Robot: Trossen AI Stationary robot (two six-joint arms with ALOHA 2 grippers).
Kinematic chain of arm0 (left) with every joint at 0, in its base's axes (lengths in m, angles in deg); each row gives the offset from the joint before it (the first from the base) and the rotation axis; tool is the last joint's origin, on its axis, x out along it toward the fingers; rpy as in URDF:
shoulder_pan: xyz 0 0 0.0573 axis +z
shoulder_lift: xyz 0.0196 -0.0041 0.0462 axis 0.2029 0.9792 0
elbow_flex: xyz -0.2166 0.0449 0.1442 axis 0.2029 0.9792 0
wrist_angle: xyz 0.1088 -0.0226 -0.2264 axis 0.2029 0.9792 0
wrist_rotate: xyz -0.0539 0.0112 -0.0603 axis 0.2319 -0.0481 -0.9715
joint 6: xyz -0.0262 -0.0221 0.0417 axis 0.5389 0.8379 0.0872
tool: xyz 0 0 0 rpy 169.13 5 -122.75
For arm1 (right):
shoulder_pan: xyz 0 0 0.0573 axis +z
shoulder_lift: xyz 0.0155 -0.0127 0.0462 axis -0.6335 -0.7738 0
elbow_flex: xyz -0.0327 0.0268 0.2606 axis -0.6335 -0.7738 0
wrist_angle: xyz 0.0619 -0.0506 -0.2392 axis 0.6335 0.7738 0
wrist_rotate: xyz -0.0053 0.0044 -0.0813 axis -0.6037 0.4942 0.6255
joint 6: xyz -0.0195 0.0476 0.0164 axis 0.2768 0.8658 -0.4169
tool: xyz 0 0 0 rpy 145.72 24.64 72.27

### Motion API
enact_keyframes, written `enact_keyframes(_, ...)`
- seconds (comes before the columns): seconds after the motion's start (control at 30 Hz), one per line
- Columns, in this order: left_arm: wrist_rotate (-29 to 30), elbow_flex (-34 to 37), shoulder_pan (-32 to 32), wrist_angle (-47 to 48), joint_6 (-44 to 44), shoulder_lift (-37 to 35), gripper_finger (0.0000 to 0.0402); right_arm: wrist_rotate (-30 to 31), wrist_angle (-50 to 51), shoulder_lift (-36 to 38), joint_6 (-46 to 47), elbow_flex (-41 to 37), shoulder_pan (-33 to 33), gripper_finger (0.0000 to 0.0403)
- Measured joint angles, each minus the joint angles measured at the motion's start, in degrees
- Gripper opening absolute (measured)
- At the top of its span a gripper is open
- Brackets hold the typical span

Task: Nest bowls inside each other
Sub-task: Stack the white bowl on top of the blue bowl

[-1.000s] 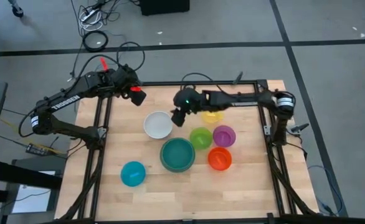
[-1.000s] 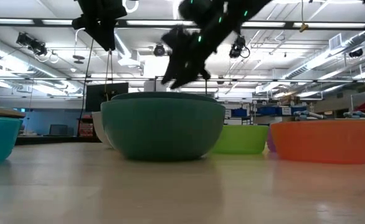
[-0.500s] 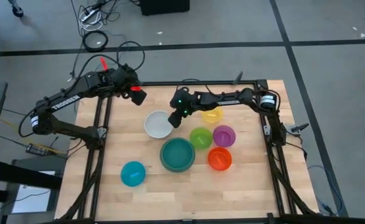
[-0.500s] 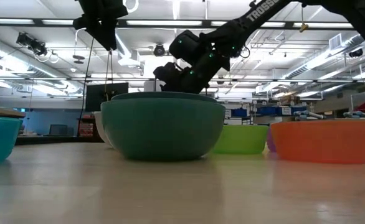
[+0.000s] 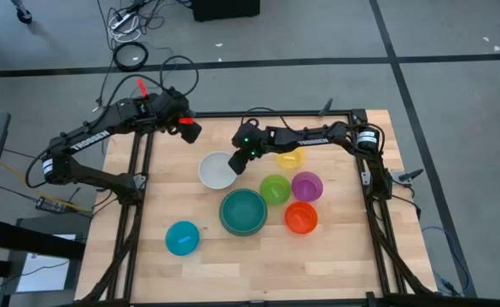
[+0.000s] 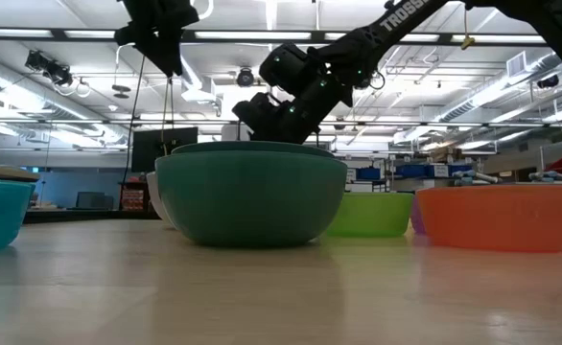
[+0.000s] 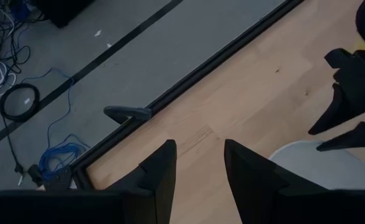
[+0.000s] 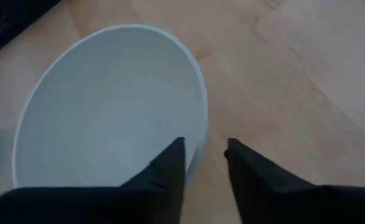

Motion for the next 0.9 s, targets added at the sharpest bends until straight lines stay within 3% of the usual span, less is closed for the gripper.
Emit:
enact_keyframes(0.2, 0.01, 0.0, 0.0, -0.04, 0.0, 0.0, 0.0144, -2.08, -0.12, 0.02, -0.51, 0.0, 0.63, 0.0021)
enact_keyframes(0.9, 0.02, 0.0, 0.0, 0.04, -0.01, 0.0, 0.0144, 2.85, -1.24, 0.09, -2.98, 0.0, 0.99, 0.0)
